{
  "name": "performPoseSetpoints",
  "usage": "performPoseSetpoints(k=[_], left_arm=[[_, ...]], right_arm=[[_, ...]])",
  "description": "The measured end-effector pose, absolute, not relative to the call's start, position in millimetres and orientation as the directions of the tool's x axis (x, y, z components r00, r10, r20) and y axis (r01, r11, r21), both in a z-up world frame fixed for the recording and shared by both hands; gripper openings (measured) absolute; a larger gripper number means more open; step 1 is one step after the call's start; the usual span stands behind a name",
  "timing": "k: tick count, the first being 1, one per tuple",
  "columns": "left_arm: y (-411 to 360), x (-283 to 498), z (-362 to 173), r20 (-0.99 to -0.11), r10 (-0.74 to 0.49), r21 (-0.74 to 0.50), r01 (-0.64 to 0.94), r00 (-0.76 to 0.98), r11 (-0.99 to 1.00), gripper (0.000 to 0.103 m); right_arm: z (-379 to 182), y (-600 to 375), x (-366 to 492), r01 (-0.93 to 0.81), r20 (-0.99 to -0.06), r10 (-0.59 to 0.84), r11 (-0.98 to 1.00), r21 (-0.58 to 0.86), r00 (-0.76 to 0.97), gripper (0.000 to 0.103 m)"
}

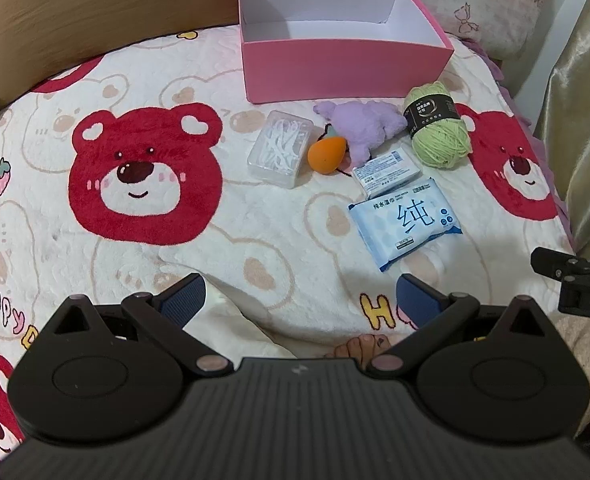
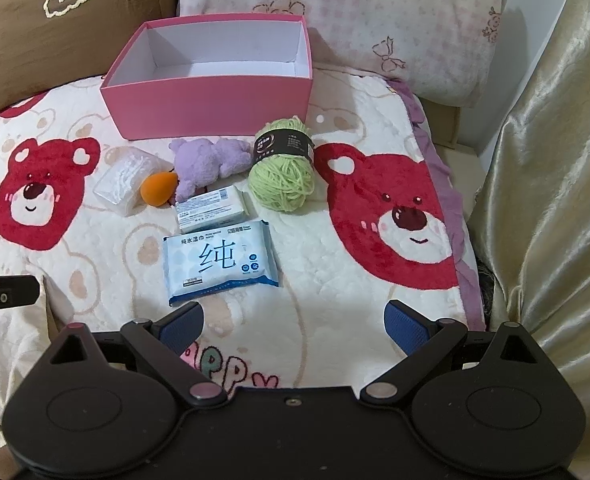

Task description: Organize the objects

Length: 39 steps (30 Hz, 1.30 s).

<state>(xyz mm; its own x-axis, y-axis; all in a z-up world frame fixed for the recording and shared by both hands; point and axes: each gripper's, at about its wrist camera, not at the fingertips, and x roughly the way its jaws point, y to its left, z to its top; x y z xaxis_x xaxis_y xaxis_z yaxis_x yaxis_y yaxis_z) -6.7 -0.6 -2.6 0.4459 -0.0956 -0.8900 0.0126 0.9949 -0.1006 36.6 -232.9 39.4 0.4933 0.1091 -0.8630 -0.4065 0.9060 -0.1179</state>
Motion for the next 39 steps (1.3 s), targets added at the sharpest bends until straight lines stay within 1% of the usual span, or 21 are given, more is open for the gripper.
performPoseSetpoints(k=[3, 5, 9, 13, 14, 17, 20, 24, 28, 31, 34, 39], left_arm=[[-2.1, -4.6, 2.1, -0.891, -0.104, -0.108, 0.016, 0.442, 0.994, 0.103], [-3.6, -2.3, 7.2, -0.882, -0.110, -0.111, 0.026, 0.458, 0.994, 0.103], [-9.8, 4.9, 15.8, -0.870, -0.096, -0.081, 0.052, 0.484, 0.995, 0.103], [-12.8, 8.9, 9.4, -0.857, -0.094, -0.091, 0.030, 0.507, 0.995, 0.103], [-14.2, 9.7, 4.6, -0.855, -0.091, -0.095, 0.019, 0.510, 0.995, 0.103], [-19.7, 12.4, -12.3, -0.845, -0.099, -0.114, 0.003, 0.525, 0.993, 0.103], [-29.0, 17.2, -28.7, -0.831, -0.146, -0.154, 0.031, 0.537, 0.988, 0.103], [-46.2, 26.5, -44.2, -0.838, -0.156, -0.138, 0.074, 0.523, 0.988, 0.101], [-48.6, 40.5, -59.5, -0.842, -0.199, -0.200, 0.054, 0.501, 0.978, 0.101], [-52.3, 49.7, -74.1, -0.848, -0.190, -0.198, 0.037, 0.496, 0.980, 0.101], [-57.2, 60.0, -91.9, -0.874, -0.135, -0.152, 0.002, 0.467, 0.988, 0.101], [-57.1, 70.7, -117.0, -0.873, -0.193, -0.233, -0.036, 0.448, 0.972, 0.100]], right_arm=[[44.6, -236.0, 37.2, -0.449, -0.853, 0.143, 0.886, -0.116, 0.501, 0.099], [49.4, -239.8, 38.1, -0.490, -0.843, 0.194, 0.867, -0.093, 0.503, 0.099], [54.1, -247.7, 42.1, -0.557, -0.824, 0.282, 0.829, -0.049, 0.492, 0.099], [50.2, -257.6, 41.2, -0.656, -0.761, 0.424, 0.755, -0.002, 0.491, 0.099], [47.0, -258.0, 41.4, -0.676, -0.757, 0.440, 0.737, -0.002, 0.482, 0.099], [32.4, -255.7, 51.1, -0.699, -0.784, 0.447, 0.714, 0.022, 0.431, 0.099], [18.6, -255.1, 62.9, -0.719, -0.790, 0.480, 0.691, 0.074, 0.380, 0.099], [-9.5, -248.3, 82.4, -0.744, -0.813, 0.464, 0.666, 0.059, 0.352, 0.099], [-34.9, -247.7, 99.8, -0.756, -0.819, 0.497, 0.642, 0.123, 0.289, 0.098], [-46.9, -241.9, 106.1, -0.782, -0.826, 0.500, 0.610, 0.124, 0.259, 0.098], [-56.0, -234.3, 111.9, -0.802, -0.838, 0.481, 0.589, 0.094, 0.256, 0.098], [-71.8, -227.8, 127.4, -0.818, -0.855, 0.472, 0.565, 0.106, 0.215, 0.098]])
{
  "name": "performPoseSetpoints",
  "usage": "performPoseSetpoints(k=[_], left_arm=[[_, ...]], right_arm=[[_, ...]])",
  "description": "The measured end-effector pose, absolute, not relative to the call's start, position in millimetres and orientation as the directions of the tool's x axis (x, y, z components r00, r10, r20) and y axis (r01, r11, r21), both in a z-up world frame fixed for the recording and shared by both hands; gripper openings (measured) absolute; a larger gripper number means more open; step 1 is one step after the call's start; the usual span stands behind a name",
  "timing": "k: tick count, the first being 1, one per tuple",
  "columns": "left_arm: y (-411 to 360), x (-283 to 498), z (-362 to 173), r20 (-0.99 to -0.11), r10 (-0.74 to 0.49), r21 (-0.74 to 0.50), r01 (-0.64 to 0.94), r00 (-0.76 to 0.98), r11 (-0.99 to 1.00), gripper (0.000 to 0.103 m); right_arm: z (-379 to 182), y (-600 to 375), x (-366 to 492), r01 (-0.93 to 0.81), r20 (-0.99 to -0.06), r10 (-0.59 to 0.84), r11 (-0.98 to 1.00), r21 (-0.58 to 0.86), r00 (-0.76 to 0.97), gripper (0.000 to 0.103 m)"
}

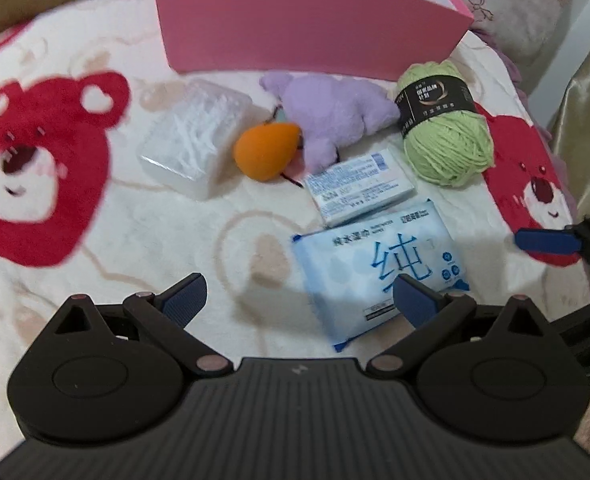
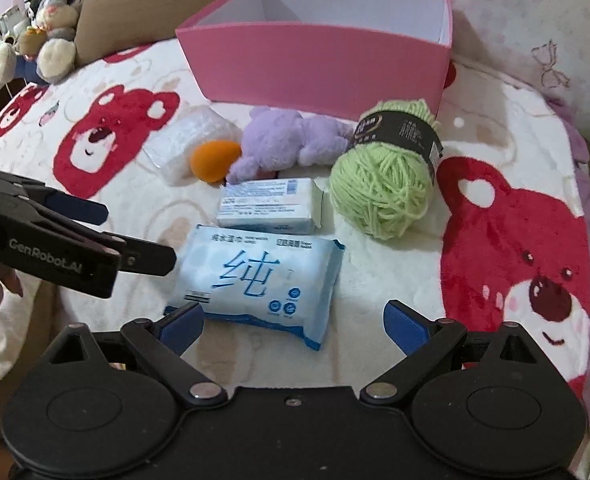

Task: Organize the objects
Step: 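Move the right gripper down toward the blue-white wet-wipes pack while the left gripper follows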

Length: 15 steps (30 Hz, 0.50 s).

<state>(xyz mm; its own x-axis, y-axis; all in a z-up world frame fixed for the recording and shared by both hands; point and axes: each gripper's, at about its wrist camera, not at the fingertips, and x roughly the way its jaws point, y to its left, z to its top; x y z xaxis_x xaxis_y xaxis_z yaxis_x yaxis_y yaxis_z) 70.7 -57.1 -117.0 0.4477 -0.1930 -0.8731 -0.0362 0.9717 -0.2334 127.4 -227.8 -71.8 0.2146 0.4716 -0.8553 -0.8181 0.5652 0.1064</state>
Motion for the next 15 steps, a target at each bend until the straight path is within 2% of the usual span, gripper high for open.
performPoseSetpoints(k=[7, 10, 11, 15], left_arm=[[-55.1, 68.2, -139.1, -0.819, -0.316, -0.380, -0.039, 0.478, 0.924, 0.085], [-57.6, 68.4, -145.6, -0.826, -0.326, -0.394, -0.057, 0.460, 0.917, 0.066], [-58.7, 68.1, -146.8, -0.830, -0.317, -0.386, -0.062, 0.459, 0.920, 0.063], [-62.1, 69.0, -149.8, -0.837, -0.283, -0.360, -0.081, 0.469, 0.930, 0.062]], right_arm=[[-92.6, -232.8, 138.9, -0.780, -0.843, 0.519, 0.582, 0.228, 0.140, 0.085], [-94.1, -231.3, 139.8, -0.775, -0.856, 0.497, 0.594, 0.213, 0.145, 0.071], [-96.6, -229.6, 140.7, -0.770, -0.869, 0.472, 0.606, 0.200, 0.145, 0.071], [-105.8, -228.9, 141.9, -0.758, -0.887, 0.440, 0.624, 0.190, 0.140, 0.062]])
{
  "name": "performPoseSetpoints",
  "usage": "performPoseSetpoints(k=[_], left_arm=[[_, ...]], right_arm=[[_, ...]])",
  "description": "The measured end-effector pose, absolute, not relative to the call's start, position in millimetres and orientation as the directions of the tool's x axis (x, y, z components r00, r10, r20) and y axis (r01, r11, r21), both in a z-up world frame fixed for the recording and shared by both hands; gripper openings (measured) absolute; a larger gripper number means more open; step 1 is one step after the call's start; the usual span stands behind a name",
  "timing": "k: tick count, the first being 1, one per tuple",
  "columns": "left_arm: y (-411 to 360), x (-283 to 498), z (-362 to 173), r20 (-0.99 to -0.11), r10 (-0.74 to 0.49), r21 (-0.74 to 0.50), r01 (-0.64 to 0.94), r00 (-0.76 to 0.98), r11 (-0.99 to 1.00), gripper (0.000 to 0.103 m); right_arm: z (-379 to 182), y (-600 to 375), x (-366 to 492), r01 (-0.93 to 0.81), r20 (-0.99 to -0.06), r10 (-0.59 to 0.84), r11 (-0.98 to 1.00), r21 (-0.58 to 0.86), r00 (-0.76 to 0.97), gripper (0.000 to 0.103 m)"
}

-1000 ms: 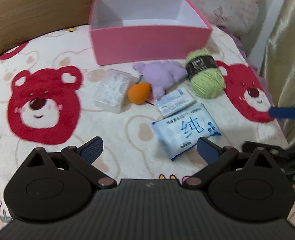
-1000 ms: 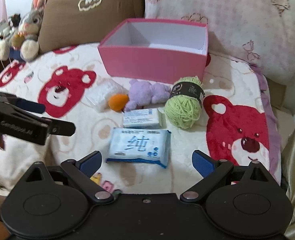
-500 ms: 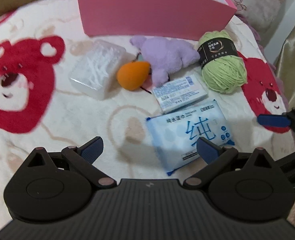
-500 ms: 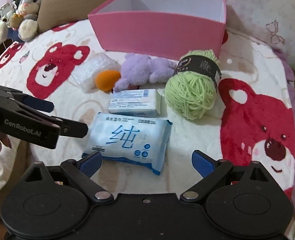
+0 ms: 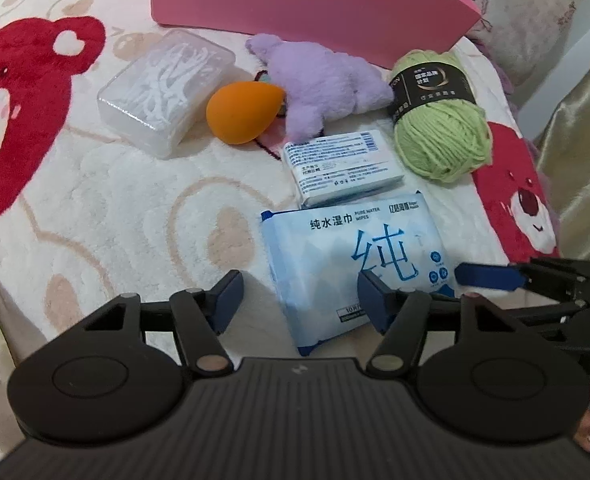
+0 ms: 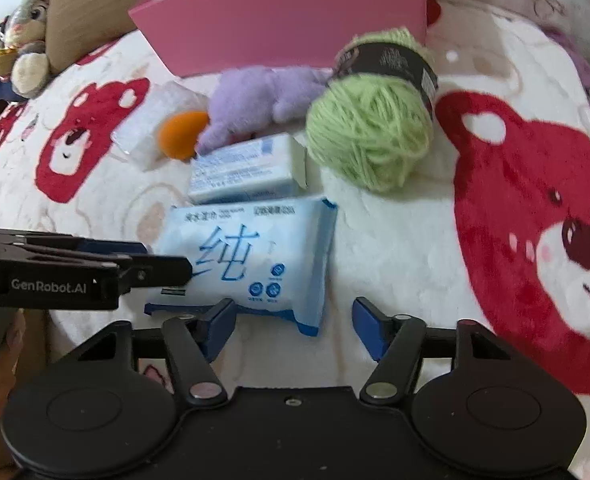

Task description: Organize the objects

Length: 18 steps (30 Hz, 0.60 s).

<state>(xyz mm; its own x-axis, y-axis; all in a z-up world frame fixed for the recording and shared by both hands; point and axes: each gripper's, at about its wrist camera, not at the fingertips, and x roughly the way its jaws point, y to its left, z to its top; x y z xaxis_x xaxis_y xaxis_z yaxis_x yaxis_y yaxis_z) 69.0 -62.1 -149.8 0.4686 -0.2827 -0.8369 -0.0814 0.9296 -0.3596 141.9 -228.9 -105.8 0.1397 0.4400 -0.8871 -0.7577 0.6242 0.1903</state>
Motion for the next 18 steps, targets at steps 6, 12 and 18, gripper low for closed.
performPoseSetpoints(k=[6, 12, 18], left_arm=[[-51.4, 68.7, -156.3, -0.801, -0.383, -0.496, -0.152, 0.460, 0.855, 0.051], [-45.6, 67.5, -161.2, -0.790, -0.386, -0.518, -0.183, 0.476, 0.835, 0.037], [-52.0, 71.4, -161.1, -0.797, -0.352, -0.481, -0.162, 0.491, 0.861, 0.033]], right_arm=[[-101.4, -231.5, 146.0, -0.744, -0.863, 0.495, 0.612, 0.267, 0.098, 0.046], [-91.6, -233.3, 155.0, -0.728, -0.839, 0.529, 0.623, 0.285, 0.125, 0.066], [-109.1, -223.5, 160.3, -0.733, -0.860, 0.505, 0.613, 0.295, 0.076, 0.049]])
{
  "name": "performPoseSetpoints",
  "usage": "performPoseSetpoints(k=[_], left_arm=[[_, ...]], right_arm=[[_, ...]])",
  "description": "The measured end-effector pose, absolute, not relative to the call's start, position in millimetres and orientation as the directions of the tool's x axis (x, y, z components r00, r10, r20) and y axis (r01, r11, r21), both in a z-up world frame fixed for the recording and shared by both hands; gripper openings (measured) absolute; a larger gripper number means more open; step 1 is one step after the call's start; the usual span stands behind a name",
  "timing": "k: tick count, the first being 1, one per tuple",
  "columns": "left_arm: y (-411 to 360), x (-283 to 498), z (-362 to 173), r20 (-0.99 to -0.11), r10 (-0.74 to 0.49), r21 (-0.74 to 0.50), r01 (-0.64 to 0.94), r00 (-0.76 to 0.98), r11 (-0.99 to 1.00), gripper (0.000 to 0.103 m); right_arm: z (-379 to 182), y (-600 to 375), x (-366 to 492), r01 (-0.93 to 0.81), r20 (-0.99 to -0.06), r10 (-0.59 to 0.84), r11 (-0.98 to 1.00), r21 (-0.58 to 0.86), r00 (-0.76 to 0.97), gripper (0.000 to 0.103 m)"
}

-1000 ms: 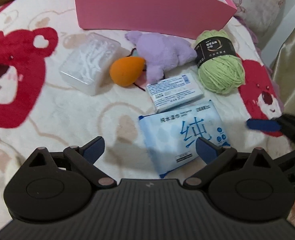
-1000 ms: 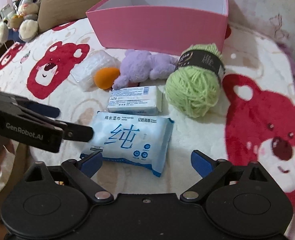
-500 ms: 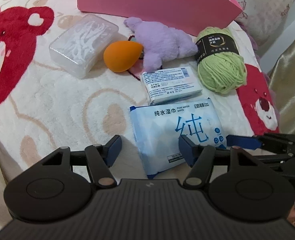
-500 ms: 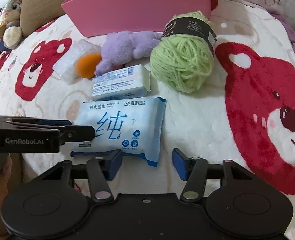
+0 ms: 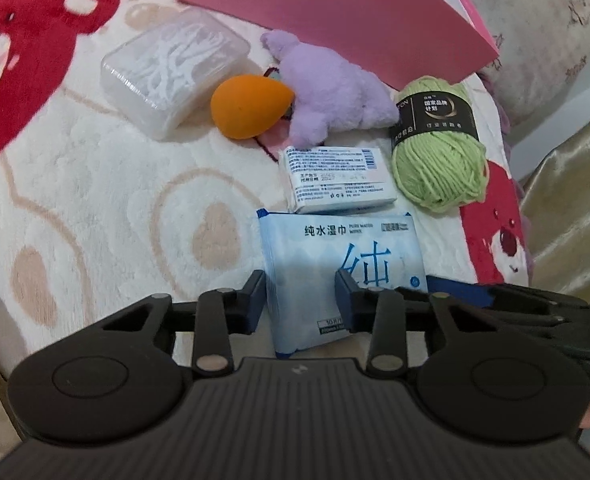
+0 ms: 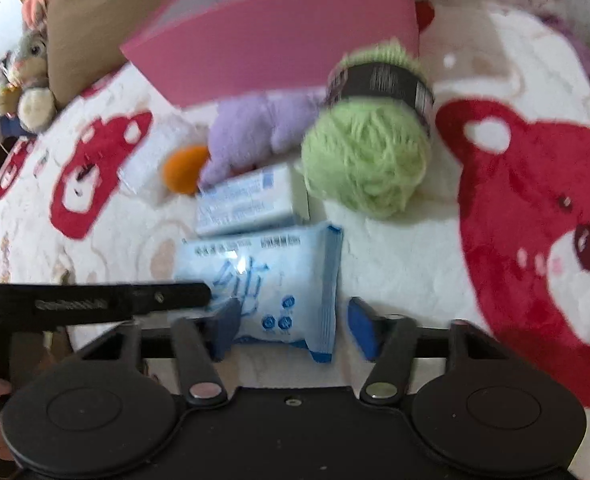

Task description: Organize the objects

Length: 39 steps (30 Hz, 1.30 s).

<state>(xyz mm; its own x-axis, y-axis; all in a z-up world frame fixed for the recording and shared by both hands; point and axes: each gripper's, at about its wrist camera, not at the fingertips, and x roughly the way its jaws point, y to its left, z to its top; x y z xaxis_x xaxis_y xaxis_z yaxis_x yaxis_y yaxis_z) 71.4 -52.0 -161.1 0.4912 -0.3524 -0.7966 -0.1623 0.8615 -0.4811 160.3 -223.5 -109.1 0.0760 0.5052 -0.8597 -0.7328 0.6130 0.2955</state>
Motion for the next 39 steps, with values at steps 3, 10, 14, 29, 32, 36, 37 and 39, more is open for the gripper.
performPoseSetpoints(k=[3, 10, 14, 29, 32, 36, 37, 39], left_arm=[[-57.8, 69.4, -158.0, -0.797, -0.337, -0.455, -0.131, 0.501, 0.881, 0.030], [-69.2, 65.5, -144.2, -0.800, -0.322, -0.410, -0.069, 0.507, 0.910, 0.030], [-69.9, 60.7, -130.6, -0.801, -0.331, -0.395, -0.025, 0.498, 0.918, 0.030], [-54.6, 59.3, -40.6, -0.820, -0.365, -0.358, 0.102, 0.440, 0.928, 0.030], [-48.3, 62.9, -12.5, -0.810, -0.368, -0.349, 0.129, 0.457, 0.928, 0.030], [-39.3, 69.2, 23.2, -0.790, -0.375, -0.355, 0.136, 0.486, 0.925, 0.030], [-37.7, 70.9, 32.6, -0.784, -0.371, -0.349, 0.141, 0.498, 0.926, 0.030], [-36.1, 75.7, 49.7, -0.775, -0.361, -0.333, 0.151, 0.518, 0.931, 0.030]], right_arm=[[-110.6, -225.7, 159.4, -0.714, -0.850, 0.523, 0.618, 0.329, 0.061, 0.038], [-99.0, -230.0, 138.4, -0.730, -0.846, 0.518, 0.625, 0.276, 0.124, 0.036], [-85.6, -233.7, 129.7, -0.716, -0.845, 0.514, 0.645, 0.267, 0.147, 0.036], [-5.7, -234.2, 104.4, -0.709, -0.832, 0.536, 0.642, 0.291, 0.144, 0.039], [20.2, -229.5, 103.7, -0.722, -0.821, 0.550, 0.630, 0.288, 0.153, 0.039], [53.7, -224.5, 106.8, -0.737, -0.798, 0.578, 0.612, 0.286, 0.170, 0.039], [62.3, -223.2, 107.7, -0.743, -0.791, 0.587, 0.604, 0.287, 0.173, 0.039], [76.8, -219.7, 110.2, -0.752, -0.778, 0.603, 0.593, 0.287, 0.178, 0.039]])
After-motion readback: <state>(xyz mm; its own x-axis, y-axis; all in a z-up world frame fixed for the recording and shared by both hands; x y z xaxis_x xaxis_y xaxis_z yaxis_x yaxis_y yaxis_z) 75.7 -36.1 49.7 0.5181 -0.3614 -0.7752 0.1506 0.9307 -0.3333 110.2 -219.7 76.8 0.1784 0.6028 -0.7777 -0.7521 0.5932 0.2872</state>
